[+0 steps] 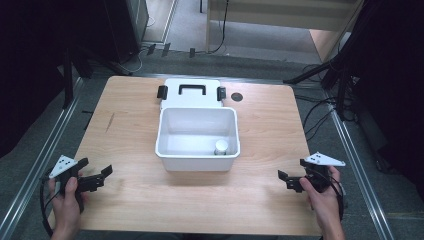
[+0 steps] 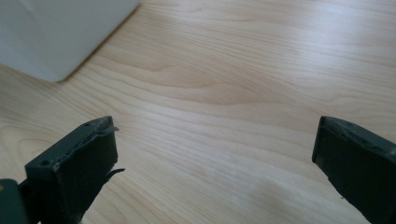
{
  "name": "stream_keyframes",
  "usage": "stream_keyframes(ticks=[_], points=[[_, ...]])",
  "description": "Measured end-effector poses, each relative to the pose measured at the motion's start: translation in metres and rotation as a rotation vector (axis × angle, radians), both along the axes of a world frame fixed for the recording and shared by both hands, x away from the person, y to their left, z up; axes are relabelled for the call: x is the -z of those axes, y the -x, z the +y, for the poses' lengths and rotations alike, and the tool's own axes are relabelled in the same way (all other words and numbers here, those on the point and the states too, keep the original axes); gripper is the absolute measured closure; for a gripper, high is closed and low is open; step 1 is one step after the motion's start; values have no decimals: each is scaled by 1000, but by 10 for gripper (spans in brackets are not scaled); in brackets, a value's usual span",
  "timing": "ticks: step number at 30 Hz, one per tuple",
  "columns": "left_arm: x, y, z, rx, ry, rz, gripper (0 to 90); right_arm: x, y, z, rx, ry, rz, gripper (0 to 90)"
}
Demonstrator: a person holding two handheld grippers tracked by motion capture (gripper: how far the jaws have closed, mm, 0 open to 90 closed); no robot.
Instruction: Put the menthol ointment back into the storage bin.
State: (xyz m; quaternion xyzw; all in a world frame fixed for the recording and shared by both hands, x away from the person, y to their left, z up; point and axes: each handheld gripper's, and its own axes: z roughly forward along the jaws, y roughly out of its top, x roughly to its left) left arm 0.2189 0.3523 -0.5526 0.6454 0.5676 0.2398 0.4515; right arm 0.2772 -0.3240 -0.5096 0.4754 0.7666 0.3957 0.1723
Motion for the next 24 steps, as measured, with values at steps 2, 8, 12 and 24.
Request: stream_keyframes(ticks=[2,8,12,24], points=[[0,0,0,0,1,1,0,6,4,-9,26,-21,-13,3],[0,0,0,3,2,5,0,23,20,-33,111,-95,-62,2],[0,0,0,3,2,7,0,31,29,-43,176,-141,-111,2],[0,-2,-1,4,2,8,0,35,32,-40,293,-39,-210,5]])
